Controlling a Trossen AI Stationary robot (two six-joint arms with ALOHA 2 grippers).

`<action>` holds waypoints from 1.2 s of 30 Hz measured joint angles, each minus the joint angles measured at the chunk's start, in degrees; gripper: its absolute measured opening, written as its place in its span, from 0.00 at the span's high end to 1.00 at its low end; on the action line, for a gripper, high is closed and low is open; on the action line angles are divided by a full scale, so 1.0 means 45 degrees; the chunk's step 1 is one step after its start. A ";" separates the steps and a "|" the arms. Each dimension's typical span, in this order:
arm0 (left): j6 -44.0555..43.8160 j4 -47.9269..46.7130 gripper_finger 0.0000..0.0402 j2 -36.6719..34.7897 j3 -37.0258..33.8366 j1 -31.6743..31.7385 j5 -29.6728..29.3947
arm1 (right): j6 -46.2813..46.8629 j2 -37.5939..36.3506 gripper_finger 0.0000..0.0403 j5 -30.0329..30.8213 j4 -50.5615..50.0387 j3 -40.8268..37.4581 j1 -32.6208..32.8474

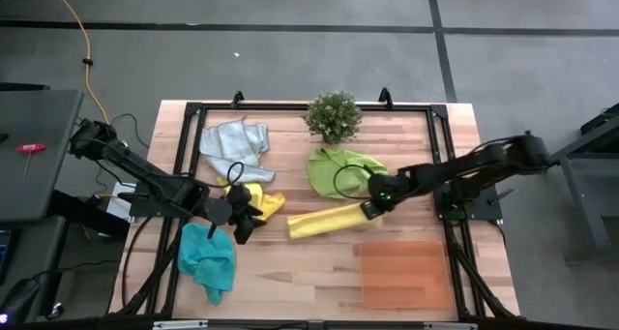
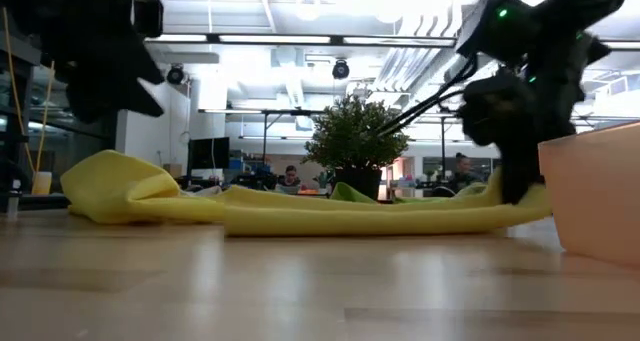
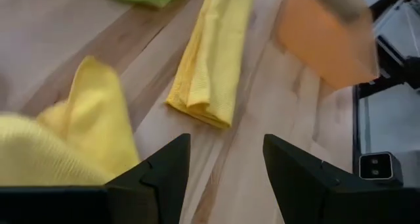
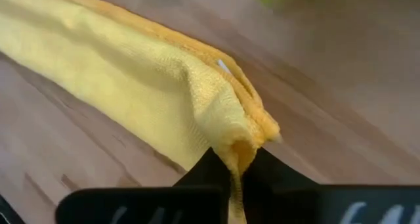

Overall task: Fold microfiber towels
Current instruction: Fold the right yellow microfiber towel

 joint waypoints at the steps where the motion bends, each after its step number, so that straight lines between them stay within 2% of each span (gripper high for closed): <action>1: 0.0291 0.0222 0.54 0.0071 0.0000 0.0089 -0.0054 | 0.0223 -0.0410 0.98 0.0138 -0.0546 0.0000 0.0000; 4: 0.1257 0.1085 0.54 0.0638 0.0007 0.0524 -0.0027 | 0.0581 -0.1333 0.99 0.0476 -0.1353 0.0000 0.0000; 8: 0.3107 0.3141 0.59 0.2207 0.0041 0.1263 0.0804 | 0.1061 -0.1856 1.00 0.0724 -0.1325 0.0015 -0.0004; 11: 0.4530 0.4226 0.70 0.3890 0.0653 0.1677 0.0986 | 0.1150 -0.1903 1.00 0.0743 -0.1231 0.0015 -0.0005; 15: 0.6021 0.5305 0.92 0.6073 0.1670 0.2009 0.1157 | 0.1306 -0.1907 1.00 0.0791 -0.1132 0.0023 -0.0003; 17: 0.6411 0.5759 0.98 0.7032 0.2143 0.2090 0.1344 | 0.1368 -0.1907 1.00 0.0785 -0.1034 0.0031 0.0000; 21: 0.6546 0.5835 0.96 0.8681 0.2948 0.2134 0.1595 | 0.1368 -0.1907 1.00 0.0720 -0.1136 0.0305 0.0000; 25: 0.6289 0.5870 0.99 0.9575 0.3298 0.2130 0.1733 | 0.1262 -0.1912 1.00 0.0703 -0.1517 0.0885 0.0036; 30: 0.5685 0.5493 1.00 0.9998 0.3296 0.2313 0.1447 | 0.1276 -0.1907 1.00 0.0608 -0.2047 0.1765 0.0301; 36: 0.5994 0.5570 1.00 1.0090 0.3311 0.2555 0.1486 | 0.1572 -0.1631 1.00 0.0451 -0.1781 0.2757 0.0653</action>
